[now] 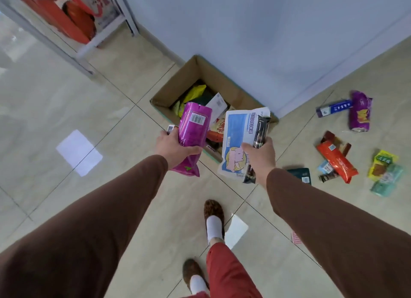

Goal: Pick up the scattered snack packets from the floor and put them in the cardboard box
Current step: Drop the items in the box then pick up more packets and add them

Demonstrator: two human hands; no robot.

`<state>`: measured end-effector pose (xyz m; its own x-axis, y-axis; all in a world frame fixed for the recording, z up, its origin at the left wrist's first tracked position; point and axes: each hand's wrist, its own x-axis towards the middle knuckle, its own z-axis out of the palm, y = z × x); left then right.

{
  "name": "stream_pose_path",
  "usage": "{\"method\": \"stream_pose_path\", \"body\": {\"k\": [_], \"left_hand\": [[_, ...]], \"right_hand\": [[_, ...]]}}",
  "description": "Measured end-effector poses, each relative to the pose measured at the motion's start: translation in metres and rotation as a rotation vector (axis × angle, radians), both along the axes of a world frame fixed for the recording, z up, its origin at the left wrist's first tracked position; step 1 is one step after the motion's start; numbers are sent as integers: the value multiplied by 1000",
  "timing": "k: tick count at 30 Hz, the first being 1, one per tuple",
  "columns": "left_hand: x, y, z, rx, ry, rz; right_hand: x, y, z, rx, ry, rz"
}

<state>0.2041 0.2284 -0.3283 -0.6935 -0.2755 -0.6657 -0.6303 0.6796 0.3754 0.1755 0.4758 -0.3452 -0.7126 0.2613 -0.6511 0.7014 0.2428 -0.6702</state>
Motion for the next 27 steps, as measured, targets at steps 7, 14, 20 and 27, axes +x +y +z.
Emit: {"method": "stream_pose_path", "body": {"k": [7,14,20,27], "left_hand": [[-103,-19,-38,-11,-39,-201],[-169,-16,-66,6,-33,-445],[-186,-19,-85,40,-27,-547],[-156,-21,-79,-63,103,-815]], "right_hand": [[-43,-40,-25,-28,-28,-220],[-59,-53,-42,19,38,-431],[-43,-55,-53,190,-11,-352],[-6,-57,-47,318,-55,-160]]}}
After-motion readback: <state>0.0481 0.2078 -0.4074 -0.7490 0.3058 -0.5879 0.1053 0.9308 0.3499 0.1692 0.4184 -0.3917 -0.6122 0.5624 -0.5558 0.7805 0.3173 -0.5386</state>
